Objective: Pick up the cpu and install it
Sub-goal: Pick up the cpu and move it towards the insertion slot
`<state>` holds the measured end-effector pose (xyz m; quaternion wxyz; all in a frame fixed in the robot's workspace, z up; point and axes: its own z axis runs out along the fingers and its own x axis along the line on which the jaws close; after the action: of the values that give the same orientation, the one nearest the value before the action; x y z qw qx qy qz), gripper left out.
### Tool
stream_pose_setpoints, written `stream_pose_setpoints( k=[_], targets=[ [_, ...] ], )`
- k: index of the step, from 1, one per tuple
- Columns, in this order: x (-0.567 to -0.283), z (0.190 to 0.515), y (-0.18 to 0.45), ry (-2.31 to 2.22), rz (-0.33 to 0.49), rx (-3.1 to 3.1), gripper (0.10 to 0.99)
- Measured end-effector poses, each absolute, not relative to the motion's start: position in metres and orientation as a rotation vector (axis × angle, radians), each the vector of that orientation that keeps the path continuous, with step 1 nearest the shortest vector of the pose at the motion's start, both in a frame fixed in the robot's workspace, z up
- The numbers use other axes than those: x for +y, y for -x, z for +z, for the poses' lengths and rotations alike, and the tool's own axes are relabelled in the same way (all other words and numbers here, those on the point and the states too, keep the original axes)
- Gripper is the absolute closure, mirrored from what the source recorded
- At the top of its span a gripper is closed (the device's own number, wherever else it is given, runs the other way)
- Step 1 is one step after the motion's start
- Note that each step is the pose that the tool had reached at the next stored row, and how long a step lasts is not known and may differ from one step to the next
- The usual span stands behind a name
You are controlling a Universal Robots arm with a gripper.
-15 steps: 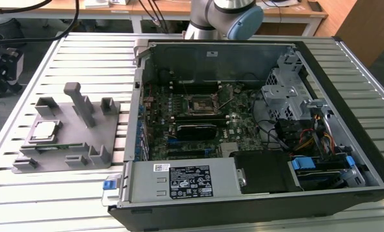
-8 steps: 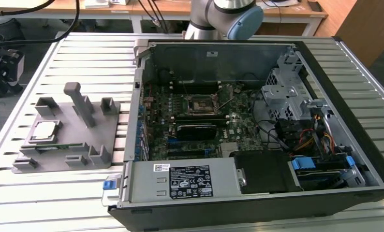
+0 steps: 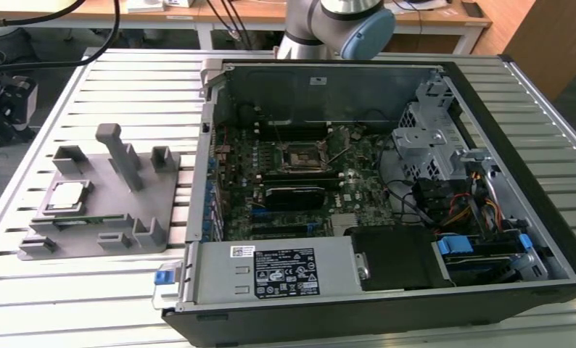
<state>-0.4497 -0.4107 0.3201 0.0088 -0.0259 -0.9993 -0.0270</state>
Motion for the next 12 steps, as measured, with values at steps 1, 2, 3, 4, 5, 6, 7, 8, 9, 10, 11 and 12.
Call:
stream_pose_setpoints(
  k=[1,2,3,4,5,6,7,8,9,10,11,12],
  targets=[
    [-0.4107,0.3198,0.4497,0.081,-0.084,-3.122,0.776],
    [-0.4107,0.3197,0.4497,0.081,-0.084,-3.122,0.776],
    [-0.4107,0.3194,0.4497,0.081,-0.084,-3.122,0.776],
    [-0.4108,0.3192,0.4497,0.081,-0.084,-3.122,0.776],
    [-0.4108,0.319,0.4497,0.081,-0.084,-3.122,0.776],
    [-0.4109,0.3188,0.4497,0.081,-0.084,-3.122,0.776],
    [-0.4109,0.3186,0.4497,0.081,-0.084,-3.122,0.776],
    [-0.4109,0.3184,0.4497,0.081,-0.084,-3.122,0.776],
    [-0.411,0.3182,0.4497,0.081,-0.084,-3.122,0.776],
    [-0.4111,0.3181,0.4497,0.081,-0.084,-3.122,0.776],
    [-0.4112,0.3179,0.4497,0.081,-0.084,-3.122,0.776],
    [-0.4113,0.3177,0.4497,0.081,-0.084,-3.122,0.776]
  ],
)
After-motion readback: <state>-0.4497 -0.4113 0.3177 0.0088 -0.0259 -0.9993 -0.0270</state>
